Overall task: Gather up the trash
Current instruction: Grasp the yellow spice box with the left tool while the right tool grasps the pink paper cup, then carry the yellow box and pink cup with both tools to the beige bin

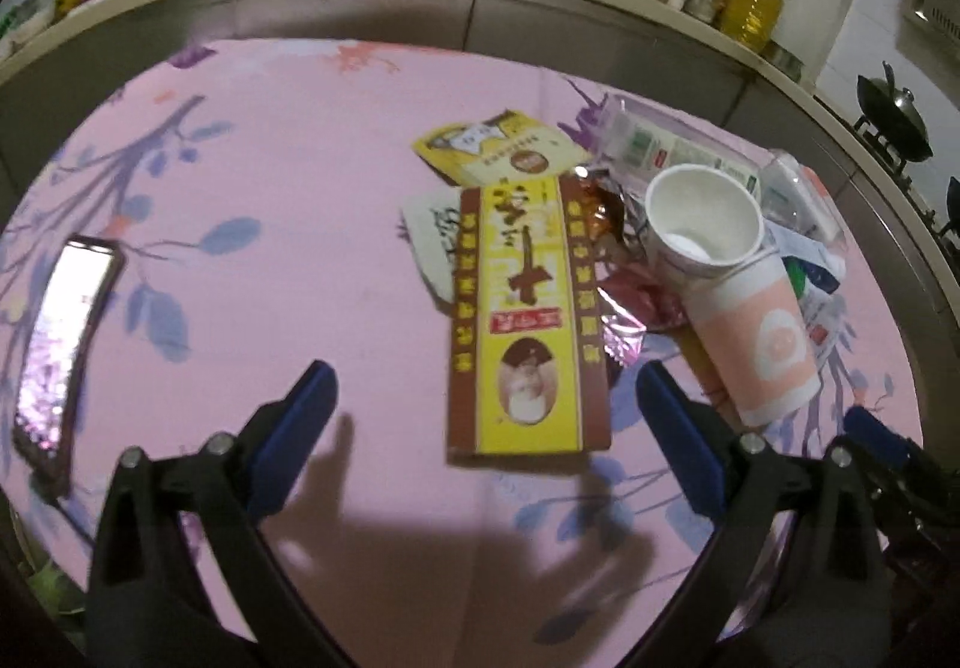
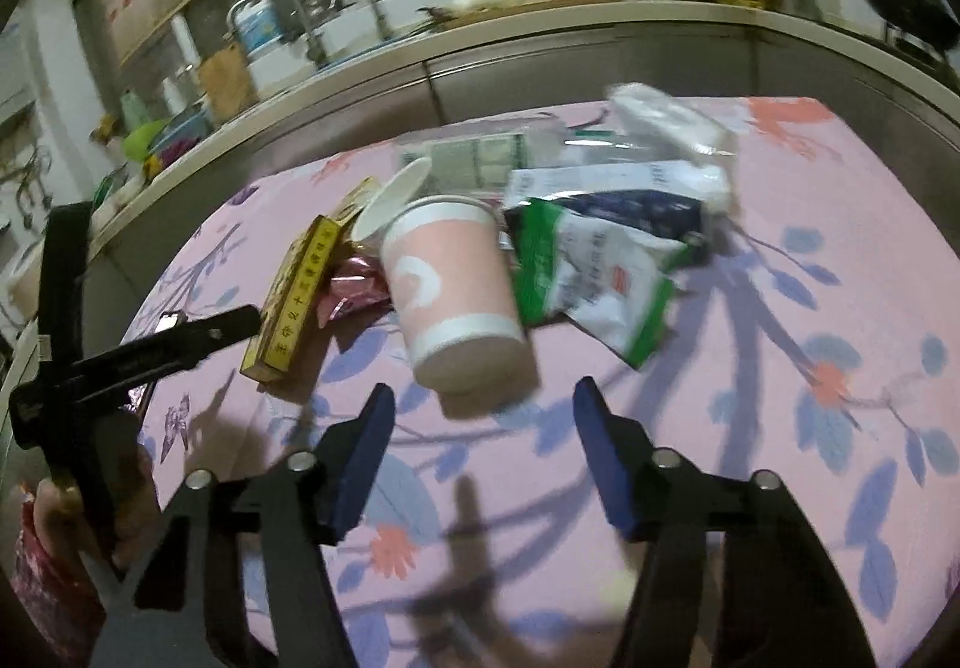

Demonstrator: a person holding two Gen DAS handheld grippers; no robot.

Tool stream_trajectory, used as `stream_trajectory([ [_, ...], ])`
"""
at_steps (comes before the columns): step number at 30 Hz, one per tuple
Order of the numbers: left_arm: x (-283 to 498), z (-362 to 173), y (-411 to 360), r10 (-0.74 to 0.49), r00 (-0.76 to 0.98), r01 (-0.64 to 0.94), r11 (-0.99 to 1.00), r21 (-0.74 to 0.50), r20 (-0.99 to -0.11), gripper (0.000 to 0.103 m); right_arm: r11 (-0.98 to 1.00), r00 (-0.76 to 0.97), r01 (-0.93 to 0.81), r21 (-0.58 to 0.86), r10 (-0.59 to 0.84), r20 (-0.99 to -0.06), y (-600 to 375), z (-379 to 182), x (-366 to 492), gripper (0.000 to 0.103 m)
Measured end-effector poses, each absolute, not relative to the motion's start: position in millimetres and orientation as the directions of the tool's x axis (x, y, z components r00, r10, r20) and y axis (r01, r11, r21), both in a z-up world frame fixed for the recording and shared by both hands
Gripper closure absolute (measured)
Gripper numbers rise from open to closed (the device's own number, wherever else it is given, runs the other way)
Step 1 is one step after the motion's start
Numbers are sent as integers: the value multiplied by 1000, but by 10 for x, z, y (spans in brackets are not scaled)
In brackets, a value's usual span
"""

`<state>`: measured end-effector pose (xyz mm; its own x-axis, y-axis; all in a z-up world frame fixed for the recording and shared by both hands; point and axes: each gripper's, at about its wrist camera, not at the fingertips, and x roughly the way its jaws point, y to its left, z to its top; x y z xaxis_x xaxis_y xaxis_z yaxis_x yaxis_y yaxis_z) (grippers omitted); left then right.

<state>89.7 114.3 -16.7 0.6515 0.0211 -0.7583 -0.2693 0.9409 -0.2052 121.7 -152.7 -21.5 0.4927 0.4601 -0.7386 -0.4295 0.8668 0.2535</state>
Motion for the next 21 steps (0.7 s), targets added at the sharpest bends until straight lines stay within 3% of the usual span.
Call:
stream_trajectory([
  [8, 1074, -292, 1136, -8, 620, -260, 941, -215, -784, 10, 853, 450, -456, 255, 468, -760, -1280, -361, 1577, 45],
  [13, 1110, -365, 1158, -24, 589, -269, 937, -224, -808, 44, 838, 415, -467, 281, 488, -768, -1206, -455, 1696, 48],
  [21, 795, -261, 1142, 5, 613, -280, 936, -212, -790, 44, 813, 388, -462, 353, 544, -744, -1456, -415, 1462, 49],
])
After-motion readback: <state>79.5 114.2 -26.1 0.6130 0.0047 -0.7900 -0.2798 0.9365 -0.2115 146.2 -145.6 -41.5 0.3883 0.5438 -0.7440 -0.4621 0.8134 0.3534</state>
